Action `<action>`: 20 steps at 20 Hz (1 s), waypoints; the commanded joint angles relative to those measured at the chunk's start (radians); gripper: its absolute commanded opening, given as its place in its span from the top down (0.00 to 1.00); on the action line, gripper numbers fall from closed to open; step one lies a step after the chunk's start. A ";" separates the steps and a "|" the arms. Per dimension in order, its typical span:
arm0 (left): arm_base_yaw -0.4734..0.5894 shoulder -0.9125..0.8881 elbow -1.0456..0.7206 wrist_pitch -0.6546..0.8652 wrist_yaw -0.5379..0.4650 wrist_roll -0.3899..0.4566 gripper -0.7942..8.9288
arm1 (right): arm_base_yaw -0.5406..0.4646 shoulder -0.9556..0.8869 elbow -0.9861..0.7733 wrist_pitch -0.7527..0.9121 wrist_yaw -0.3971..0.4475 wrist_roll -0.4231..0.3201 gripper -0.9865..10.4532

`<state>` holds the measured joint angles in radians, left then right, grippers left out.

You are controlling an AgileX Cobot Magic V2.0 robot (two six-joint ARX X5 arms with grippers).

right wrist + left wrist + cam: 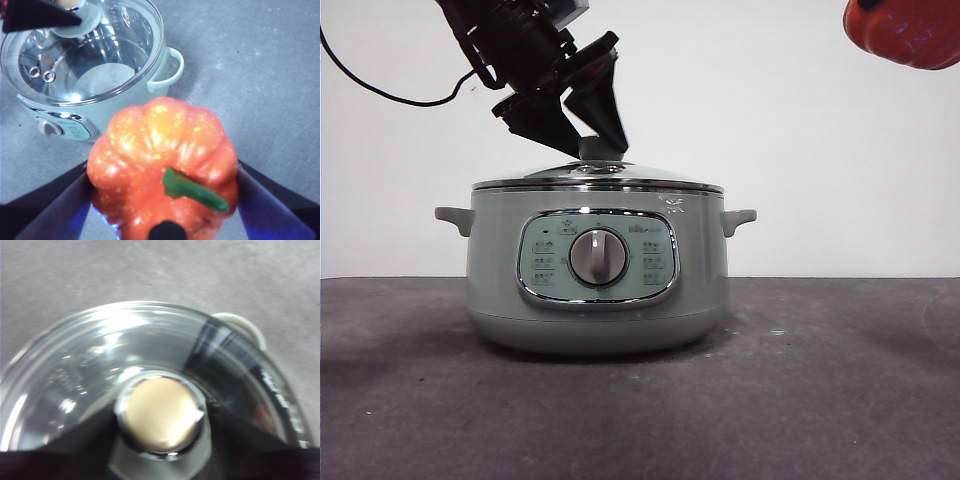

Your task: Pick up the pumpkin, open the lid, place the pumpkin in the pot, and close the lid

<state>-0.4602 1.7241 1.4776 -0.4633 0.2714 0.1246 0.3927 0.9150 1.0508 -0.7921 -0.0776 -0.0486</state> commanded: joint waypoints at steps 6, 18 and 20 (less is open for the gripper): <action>-0.005 0.005 0.006 0.010 0.018 0.007 0.93 | 0.001 -0.001 0.000 0.005 0.000 0.006 0.92; 0.005 -0.059 0.303 -0.214 -0.016 0.008 0.93 | 0.002 0.015 0.000 0.054 -0.002 0.006 0.92; 0.018 -0.121 0.319 -0.250 -0.035 0.008 0.93 | 0.002 0.039 0.000 0.100 -0.036 0.007 0.92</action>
<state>-0.4477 1.6413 1.7710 -0.7513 0.2340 0.1307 0.3927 0.9497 1.0508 -0.6998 -0.1093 -0.0486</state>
